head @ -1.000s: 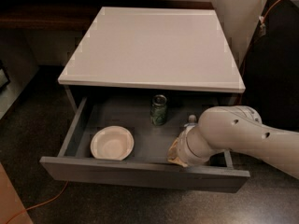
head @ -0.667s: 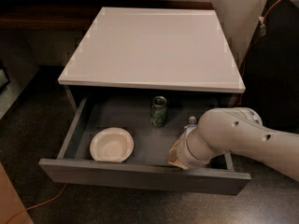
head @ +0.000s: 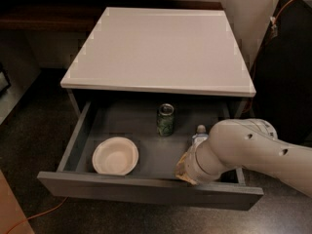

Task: Pick blue plastic bottle from top drawer and place on counter

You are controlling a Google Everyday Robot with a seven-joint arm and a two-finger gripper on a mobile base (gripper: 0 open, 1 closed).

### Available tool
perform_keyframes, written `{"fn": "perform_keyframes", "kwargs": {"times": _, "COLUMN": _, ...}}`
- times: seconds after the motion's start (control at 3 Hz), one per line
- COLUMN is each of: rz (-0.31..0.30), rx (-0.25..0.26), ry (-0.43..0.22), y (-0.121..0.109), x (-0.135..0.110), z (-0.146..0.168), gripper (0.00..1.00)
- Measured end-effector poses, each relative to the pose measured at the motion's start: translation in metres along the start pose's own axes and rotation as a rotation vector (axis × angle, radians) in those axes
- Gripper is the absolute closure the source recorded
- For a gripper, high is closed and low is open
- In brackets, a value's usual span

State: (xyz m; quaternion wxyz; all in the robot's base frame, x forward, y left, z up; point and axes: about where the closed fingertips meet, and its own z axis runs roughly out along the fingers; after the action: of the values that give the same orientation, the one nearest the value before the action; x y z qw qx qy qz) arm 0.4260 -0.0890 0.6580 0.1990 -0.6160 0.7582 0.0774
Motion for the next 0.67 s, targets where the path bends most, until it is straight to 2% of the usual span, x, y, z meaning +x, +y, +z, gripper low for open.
{"fn": "perform_keyframes", "kwargs": {"times": 0.67, "rz": -0.010, "rx": -0.009, "ry": -0.001, "y": 0.0066, "x": -0.0004, "z": -0.0043, "gripper": 1.00}}
